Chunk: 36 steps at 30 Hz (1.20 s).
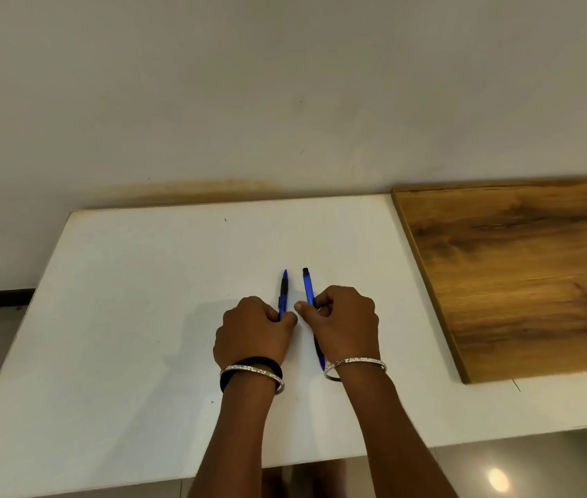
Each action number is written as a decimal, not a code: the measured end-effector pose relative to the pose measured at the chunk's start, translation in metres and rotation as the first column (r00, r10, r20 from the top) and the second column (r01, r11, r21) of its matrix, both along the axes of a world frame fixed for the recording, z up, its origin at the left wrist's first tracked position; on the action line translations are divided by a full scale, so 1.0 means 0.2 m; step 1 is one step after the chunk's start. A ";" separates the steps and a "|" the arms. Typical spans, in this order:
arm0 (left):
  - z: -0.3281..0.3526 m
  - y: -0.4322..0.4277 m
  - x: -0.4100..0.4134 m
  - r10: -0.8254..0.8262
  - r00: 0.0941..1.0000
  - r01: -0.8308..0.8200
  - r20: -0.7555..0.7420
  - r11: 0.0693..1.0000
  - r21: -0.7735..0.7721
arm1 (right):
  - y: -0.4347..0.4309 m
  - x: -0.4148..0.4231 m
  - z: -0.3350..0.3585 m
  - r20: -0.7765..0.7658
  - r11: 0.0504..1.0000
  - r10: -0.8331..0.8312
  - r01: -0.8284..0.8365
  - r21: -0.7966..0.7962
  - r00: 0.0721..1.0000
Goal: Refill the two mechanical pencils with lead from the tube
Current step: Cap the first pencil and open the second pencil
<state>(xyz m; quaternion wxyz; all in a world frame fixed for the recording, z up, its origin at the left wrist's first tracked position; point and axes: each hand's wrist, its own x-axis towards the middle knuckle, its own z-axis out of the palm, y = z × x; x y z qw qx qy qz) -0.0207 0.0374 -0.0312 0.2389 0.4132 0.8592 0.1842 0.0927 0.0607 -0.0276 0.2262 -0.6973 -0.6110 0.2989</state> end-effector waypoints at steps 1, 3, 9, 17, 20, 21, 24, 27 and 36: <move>0.00 0.00 -0.01 0.017 0.999 -0.018 0.041 1.000 0.021 | 0.00 -0.01 0.00 0.020 1.000 0.000 0.001 -0.024 1.000; 0.01 0.01 -0.03 0.058 0.985 -0.072 0.164 0.994 0.080 | 0.01 -0.03 0.00 0.053 0.998 -0.009 0.012 -0.067 0.999; 0.02 0.04 -0.07 0.014 0.867 -0.133 0.499 0.970 0.203 | 0.04 -0.08 -0.02 0.130 0.994 0.005 0.009 -0.113 0.991; 0.06 0.02 -0.07 0.026 0.709 -0.298 0.705 0.917 0.265 | 0.07 -0.02 0.05 -0.274 0.987 0.075 -0.033 0.155 0.959; 0.07 0.02 -0.07 0.001 0.667 -0.317 0.745 0.905 0.283 | 0.08 0.04 0.08 -0.385 0.950 0.312 -0.275 0.151 0.868; 0.08 0.03 -0.07 -0.011 0.655 -0.319 0.755 0.902 0.290 | 0.08 0.04 0.08 -0.404 0.935 0.354 -0.325 0.141 0.844; 0.08 0.03 -0.05 -0.054 0.648 -0.305 0.760 0.896 0.324 | 0.07 0.03 0.07 -0.469 0.929 0.364 -0.347 0.125 0.805; 0.09 0.02 -0.04 -0.141 0.662 -0.256 0.736 0.880 0.400 | 0.08 0.03 0.08 -0.574 0.938 0.338 -0.318 0.139 0.746; 0.14 0.02 0.03 -0.244 0.959 0.096 0.143 0.756 0.647 | 0.09 0.07 0.09 -0.784 0.960 0.259 -0.243 0.142 0.564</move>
